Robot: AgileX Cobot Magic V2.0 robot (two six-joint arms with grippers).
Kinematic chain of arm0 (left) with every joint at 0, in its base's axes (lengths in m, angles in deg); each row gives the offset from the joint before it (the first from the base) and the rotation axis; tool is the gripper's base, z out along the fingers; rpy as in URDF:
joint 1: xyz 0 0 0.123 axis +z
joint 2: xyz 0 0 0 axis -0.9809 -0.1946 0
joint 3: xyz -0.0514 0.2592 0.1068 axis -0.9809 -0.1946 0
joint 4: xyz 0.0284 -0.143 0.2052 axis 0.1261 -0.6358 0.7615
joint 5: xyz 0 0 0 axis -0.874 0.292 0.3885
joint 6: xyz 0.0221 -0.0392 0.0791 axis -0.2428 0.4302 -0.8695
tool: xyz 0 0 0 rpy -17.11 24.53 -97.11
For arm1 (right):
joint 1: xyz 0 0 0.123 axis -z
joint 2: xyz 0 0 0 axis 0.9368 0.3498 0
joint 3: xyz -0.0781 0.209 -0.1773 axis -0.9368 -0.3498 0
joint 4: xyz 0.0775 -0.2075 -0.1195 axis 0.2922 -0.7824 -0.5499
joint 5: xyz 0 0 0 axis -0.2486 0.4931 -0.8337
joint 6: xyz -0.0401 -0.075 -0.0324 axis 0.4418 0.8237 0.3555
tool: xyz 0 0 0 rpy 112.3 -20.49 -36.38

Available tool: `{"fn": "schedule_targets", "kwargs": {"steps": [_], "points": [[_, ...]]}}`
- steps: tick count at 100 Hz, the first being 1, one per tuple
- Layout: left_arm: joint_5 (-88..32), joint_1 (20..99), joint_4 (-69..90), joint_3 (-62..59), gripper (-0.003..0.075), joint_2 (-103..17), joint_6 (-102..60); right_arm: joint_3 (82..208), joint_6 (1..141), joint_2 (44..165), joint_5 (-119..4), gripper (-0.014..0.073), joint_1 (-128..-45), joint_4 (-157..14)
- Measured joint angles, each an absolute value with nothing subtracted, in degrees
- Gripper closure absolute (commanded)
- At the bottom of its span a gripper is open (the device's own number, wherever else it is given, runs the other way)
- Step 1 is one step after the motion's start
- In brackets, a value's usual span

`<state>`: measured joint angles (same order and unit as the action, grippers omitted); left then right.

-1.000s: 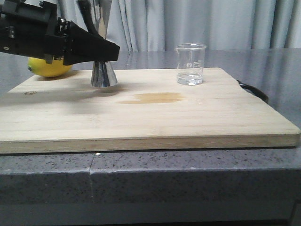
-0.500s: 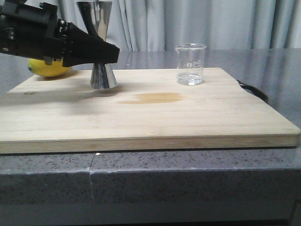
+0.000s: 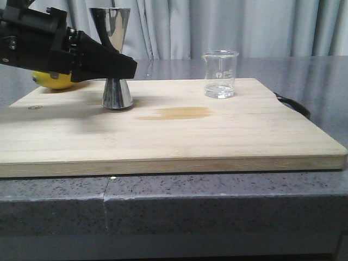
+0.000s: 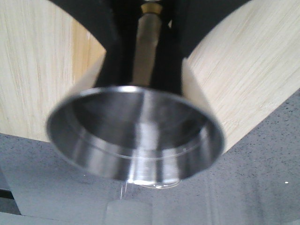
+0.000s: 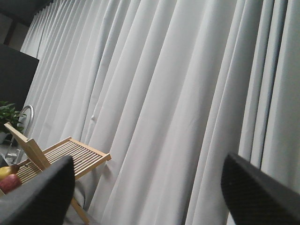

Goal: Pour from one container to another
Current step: 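Lower the filled jigger onto the board with the left gripper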

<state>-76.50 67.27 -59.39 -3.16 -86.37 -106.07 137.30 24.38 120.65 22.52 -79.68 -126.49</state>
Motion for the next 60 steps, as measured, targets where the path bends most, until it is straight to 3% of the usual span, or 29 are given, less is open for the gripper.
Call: {"fn": "schedule_targets", "kwargs": {"steps": [60], "points": [[-75.2, 67.3, -59.1, -3.2, 0.0740, -86.4, -106.2, 137.3, 24.4, 120.6, 22.5, 0.0018, -79.7, -126.5]]}}
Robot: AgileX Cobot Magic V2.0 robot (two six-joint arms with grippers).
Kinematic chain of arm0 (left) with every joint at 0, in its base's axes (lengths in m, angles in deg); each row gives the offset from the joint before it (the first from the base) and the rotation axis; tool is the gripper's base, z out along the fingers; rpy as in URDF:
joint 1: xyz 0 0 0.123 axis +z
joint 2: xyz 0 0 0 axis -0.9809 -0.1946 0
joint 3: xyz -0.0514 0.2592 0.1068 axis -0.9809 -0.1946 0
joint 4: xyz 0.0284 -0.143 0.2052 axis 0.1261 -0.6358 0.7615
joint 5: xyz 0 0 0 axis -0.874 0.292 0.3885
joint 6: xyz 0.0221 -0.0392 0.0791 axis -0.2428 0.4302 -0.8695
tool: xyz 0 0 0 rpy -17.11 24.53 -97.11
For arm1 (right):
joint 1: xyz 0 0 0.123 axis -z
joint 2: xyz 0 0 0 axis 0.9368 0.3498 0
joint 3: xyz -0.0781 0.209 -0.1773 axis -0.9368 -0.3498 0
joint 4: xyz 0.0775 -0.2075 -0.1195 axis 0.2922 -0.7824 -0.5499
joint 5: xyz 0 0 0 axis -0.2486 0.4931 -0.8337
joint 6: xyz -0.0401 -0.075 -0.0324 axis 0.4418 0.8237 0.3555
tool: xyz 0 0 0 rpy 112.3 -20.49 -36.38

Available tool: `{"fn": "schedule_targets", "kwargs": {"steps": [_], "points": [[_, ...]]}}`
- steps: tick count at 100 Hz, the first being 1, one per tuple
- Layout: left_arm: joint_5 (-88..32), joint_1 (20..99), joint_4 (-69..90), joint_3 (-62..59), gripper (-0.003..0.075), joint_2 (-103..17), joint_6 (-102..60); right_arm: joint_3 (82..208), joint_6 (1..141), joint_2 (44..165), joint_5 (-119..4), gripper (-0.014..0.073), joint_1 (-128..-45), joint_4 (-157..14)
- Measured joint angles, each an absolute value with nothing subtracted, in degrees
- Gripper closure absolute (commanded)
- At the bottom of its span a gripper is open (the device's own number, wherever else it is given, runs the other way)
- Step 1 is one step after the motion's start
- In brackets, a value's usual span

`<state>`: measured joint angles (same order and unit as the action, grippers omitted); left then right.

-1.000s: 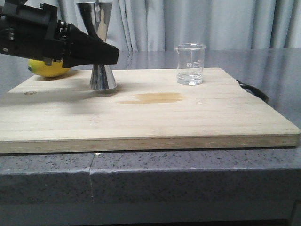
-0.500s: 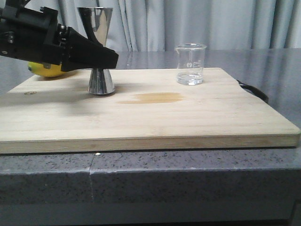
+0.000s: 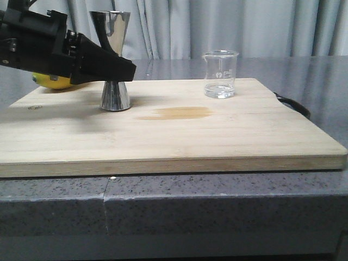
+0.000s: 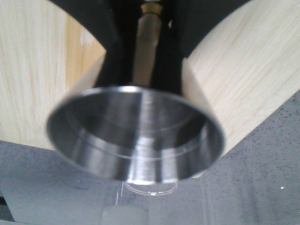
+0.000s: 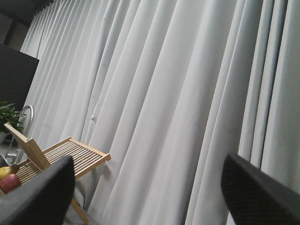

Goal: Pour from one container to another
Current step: 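Lower the filled jigger onto the board with the left gripper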

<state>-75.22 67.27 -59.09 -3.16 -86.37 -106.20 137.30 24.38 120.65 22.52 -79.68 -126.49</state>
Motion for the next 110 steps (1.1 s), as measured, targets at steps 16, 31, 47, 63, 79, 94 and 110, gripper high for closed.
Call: {"fn": "schedule_targets", "kwargs": {"steps": [16, 31, 47, 63, 79, 94, 110], "points": [[-74.2, 67.3, -59.1, -3.2, 0.0740, -86.4, -106.2, 137.3, 24.4, 120.6, 22.5, 0.0018, -79.7, -126.5], [-74.1, 67.3, -59.1, -3.2, 0.0739, -86.4, -106.2, 137.3, 24.4, 120.6, 22.5, 0.0018, -79.7, -126.5], [-74.5, 67.3, -59.4, -3.0, 0.0740, -87.0, -106.2, 137.3, 24.4, 120.6, 22.5, 0.0018, -79.7, -126.5], [-76.4, 67.3, -60.5, -2.6, 0.0740, -88.7, -106.3, 137.3, 24.4, 120.6, 22.5, 0.0018, -79.7, -126.5], [-77.3, 67.3, -61.1, -2.5, 0.0739, -89.3, -106.4, 137.3, 24.4, 120.6, 22.5, 0.0018, -79.7, -126.5], [-77.5, 67.3, -61.3, -2.5, 0.0739, -89.3, -106.5, 137.3, 24.4, 120.6, 22.5, 0.0018, -79.7, -126.5], [-77.5, 67.3, -61.4, -2.5, 0.0738, -89.3, -106.5, 137.3, 24.5, 120.6, 22.5, 0.0018, -79.7, -126.5]]}}
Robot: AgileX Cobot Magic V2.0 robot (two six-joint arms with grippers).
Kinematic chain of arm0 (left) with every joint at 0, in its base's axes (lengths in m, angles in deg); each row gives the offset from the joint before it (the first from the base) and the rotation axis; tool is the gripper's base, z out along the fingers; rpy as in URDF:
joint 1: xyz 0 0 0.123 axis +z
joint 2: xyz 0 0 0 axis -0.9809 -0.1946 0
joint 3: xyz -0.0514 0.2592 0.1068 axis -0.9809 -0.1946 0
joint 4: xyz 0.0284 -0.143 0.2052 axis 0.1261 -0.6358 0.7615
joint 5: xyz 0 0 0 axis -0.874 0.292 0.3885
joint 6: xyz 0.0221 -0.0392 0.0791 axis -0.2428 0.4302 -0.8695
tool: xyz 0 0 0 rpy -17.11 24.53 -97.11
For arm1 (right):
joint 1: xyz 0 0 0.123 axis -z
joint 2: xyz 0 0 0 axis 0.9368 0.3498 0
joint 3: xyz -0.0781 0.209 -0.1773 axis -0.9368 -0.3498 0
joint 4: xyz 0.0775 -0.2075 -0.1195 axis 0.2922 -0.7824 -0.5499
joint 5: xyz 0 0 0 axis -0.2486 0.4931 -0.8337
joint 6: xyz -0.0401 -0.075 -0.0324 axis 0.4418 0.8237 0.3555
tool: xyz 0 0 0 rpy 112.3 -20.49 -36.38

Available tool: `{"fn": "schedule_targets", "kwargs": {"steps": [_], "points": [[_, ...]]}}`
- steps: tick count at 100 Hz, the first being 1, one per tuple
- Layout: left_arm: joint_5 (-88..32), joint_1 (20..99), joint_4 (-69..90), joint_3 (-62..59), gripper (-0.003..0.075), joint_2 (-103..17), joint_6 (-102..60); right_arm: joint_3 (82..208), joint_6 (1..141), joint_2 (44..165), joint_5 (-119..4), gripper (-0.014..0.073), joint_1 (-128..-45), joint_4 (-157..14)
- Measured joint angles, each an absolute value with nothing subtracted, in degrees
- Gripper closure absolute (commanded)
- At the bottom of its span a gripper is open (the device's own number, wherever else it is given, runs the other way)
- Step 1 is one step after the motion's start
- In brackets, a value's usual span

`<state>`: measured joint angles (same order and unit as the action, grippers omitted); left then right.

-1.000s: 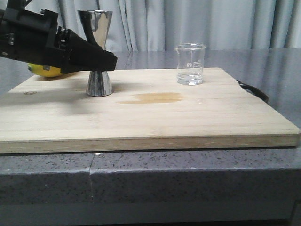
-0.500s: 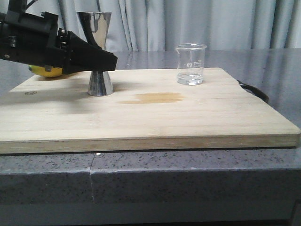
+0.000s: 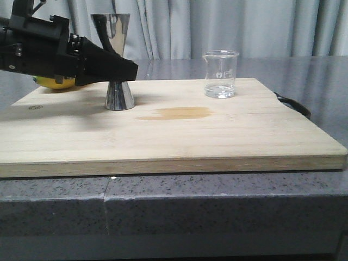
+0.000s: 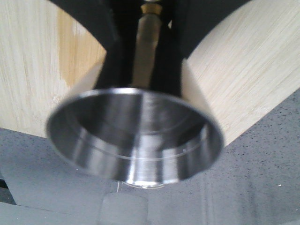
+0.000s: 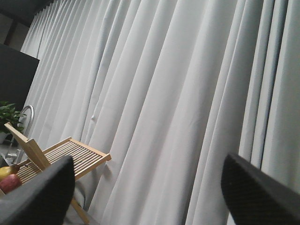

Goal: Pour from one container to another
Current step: 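Lower the filled jigger onto the board with the left gripper, then open the left gripper and withdraw it from the jigger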

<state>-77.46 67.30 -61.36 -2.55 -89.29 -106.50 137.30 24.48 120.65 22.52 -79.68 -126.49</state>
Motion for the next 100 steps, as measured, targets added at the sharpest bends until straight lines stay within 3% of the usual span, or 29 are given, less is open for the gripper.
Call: {"fn": "schedule_targets", "kwargs": {"steps": [11, 26, 35, 55, 82, 100], "points": [[-77.5, 67.3, -61.4, -2.5, 0.0690, -89.4, -106.5, 137.3, 24.5, 120.6, 22.5, 0.0018, -79.7, -126.5], [-77.5, 67.3, -61.5, -2.5, 0.0475, -89.4, -106.5, 137.3, 24.5, 120.6, 22.5, 0.0018, -79.7, -126.5], [-76.7, 67.3, -60.7, -2.5, 0.0407, -89.8, -106.5, 137.3, 24.5, 120.6, 22.5, 0.0018, -79.7, -126.5], [-76.9, 67.3, -60.3, -2.5, 0.0385, -90.1, -106.5, 137.3, 24.5, 120.6, 22.5, 0.0018, -79.7, -126.5], [-78.0, 67.3, -60.2, -2.5, 0.0199, -90.1, -106.5, 137.3, 24.5, 120.6, 22.5, 0.0018, -79.7, -126.5], [-78.2, 67.4, -59.2, -2.5, 0.0194, -90.1, -105.4, 137.3, 24.5, 120.6, 22.5, 0.0018, -79.7, -126.4]]}}
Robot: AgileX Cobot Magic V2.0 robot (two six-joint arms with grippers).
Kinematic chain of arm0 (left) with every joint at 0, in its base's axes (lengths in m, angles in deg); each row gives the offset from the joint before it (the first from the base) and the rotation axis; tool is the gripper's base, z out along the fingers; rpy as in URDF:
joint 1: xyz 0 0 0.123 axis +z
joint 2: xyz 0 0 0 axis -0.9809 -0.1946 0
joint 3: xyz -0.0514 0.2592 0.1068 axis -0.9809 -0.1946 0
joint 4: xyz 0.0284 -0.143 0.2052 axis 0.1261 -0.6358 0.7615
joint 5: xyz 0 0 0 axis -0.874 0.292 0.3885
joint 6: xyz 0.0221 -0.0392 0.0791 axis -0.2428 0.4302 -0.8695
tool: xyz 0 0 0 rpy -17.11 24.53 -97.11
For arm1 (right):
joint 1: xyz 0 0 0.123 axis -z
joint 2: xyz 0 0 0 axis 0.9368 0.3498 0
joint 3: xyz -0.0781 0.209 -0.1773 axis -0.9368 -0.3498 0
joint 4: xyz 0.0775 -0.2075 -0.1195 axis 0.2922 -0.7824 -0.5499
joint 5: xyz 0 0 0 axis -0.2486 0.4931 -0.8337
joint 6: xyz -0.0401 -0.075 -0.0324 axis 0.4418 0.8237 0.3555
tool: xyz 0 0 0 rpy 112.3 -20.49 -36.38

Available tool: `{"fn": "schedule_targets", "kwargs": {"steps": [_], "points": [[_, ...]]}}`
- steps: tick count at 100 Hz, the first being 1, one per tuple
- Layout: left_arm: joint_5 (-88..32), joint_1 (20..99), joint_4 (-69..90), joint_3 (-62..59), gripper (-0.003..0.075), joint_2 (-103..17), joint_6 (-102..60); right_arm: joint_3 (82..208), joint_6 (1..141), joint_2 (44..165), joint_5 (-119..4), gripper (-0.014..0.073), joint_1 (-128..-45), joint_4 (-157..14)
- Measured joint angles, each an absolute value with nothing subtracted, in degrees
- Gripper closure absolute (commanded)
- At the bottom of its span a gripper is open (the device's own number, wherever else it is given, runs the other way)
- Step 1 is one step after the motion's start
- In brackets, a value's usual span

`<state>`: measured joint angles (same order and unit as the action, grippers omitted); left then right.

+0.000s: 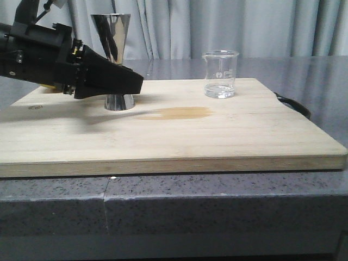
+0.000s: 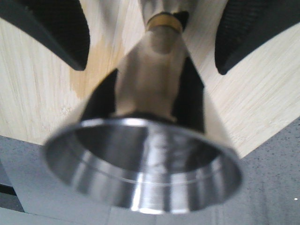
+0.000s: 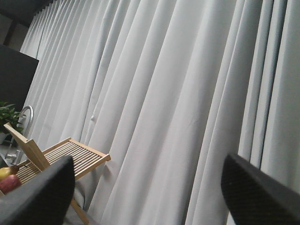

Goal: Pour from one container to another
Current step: 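Open the left gripper and withdraw it from the jigger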

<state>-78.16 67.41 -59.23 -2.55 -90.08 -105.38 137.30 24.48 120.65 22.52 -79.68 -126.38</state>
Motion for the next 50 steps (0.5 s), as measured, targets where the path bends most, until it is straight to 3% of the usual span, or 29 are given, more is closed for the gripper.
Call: {"fn": "schedule_targets", "kwargs": {"steps": [50], "points": [[-81.3, 75.1, -53.8, -2.5, 0.0194, -87.7, -99.8, 137.3, 24.5, 120.6, 22.5, 0.0018, -79.7, -126.4]]}}
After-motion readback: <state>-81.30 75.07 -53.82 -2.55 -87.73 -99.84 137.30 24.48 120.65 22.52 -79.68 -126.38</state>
